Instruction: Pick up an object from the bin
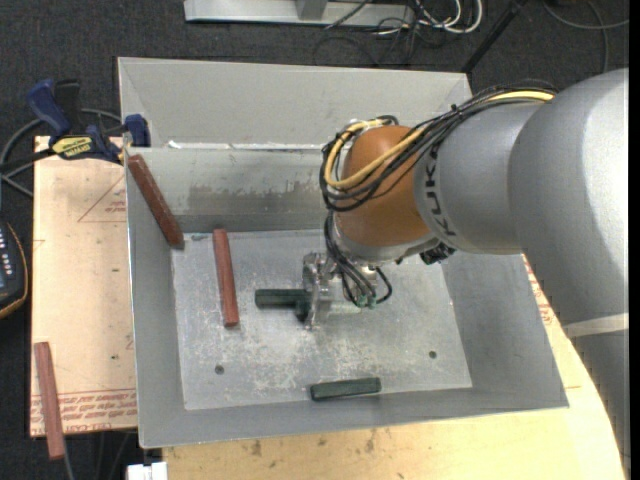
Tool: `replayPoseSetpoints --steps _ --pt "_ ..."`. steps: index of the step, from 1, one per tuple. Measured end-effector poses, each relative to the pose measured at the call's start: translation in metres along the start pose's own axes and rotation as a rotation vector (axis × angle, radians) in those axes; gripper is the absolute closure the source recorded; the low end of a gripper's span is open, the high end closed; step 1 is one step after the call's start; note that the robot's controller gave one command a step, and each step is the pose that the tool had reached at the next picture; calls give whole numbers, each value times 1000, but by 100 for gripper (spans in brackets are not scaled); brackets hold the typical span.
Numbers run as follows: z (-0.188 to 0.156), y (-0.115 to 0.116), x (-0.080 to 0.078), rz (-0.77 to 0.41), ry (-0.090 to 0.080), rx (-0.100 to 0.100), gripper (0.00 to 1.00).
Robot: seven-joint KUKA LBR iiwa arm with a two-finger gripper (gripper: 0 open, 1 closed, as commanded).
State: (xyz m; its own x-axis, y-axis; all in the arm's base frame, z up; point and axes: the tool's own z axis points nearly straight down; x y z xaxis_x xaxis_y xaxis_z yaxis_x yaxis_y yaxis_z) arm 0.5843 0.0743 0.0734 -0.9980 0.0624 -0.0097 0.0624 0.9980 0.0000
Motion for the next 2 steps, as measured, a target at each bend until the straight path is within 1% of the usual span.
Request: replayPoseSetpoints --steps 1,2 --pt "-118 -5 -4 -562 1 -3 100" --pt "-262 -6 28 -697 -3 -2 100"
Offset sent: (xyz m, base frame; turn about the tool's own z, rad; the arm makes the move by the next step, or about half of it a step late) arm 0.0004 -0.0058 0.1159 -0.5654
